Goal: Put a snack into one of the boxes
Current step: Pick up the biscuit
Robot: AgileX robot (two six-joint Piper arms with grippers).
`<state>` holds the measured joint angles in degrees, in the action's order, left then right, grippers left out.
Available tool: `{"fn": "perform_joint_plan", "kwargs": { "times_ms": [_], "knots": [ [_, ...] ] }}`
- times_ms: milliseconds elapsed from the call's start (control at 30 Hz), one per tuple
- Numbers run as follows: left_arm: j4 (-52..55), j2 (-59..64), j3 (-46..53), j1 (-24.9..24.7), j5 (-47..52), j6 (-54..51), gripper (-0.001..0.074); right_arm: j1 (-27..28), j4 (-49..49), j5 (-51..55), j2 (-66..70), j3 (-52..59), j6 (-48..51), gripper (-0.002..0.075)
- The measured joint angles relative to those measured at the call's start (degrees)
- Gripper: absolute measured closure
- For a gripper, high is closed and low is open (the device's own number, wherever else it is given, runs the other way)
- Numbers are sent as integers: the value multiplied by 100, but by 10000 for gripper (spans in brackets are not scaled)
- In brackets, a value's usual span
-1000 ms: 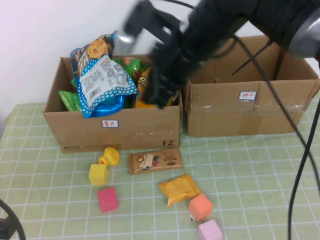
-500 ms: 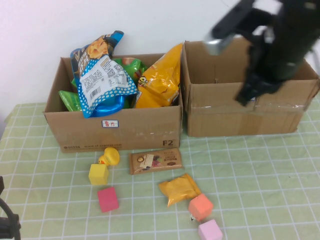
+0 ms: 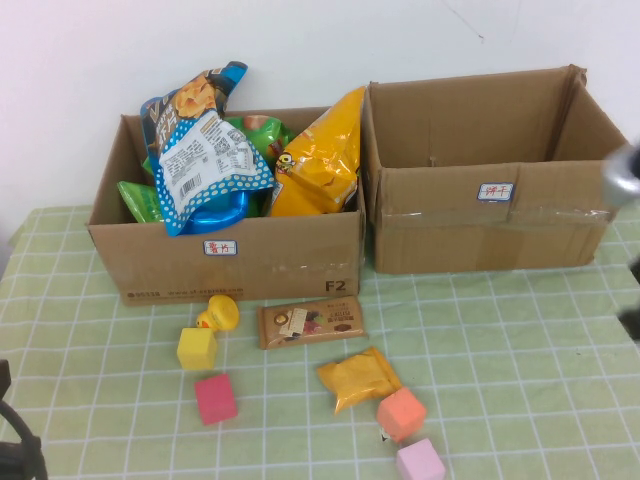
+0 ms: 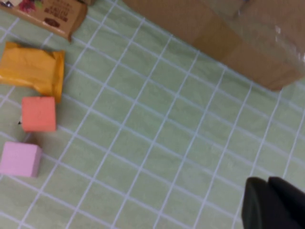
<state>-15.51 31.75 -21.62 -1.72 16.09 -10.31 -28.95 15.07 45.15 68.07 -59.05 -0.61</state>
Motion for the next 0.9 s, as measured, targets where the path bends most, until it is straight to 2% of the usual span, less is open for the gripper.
{"fn": "perform_joint_plan", "kwargs": {
  "times_ms": [133,233,367,467,700,800,900],
  "knots": [
    [-27,0,10,-16,10,-184,737,0,75,-629,-944,1221,-522,718],
    [-423,112,-62,-231,52,-605,737,0,85,-1122,-1501,1915,-756,718],
    [-1439,599,-551,-878,88,-1283,737,0,89,-1772,-2023,2802,-836,718],
    [-1823,1260,-966,-1412,20,-1439,737,0,89,-1980,-2231,3189,-850,718],
    [-1619,3405,-1971,-2488,-68,-1675,734,0,101,-1853,-2555,3337,-867,718],
    [-1289,4272,-2487,-2813,19,-1699,664,0,215,-1565,-2879,3340,-867,718],
    [-1009,4972,-2960,-3015,228,-1708,514,0,492,-1048,-3248,3340,-867,720]
  ]
}}
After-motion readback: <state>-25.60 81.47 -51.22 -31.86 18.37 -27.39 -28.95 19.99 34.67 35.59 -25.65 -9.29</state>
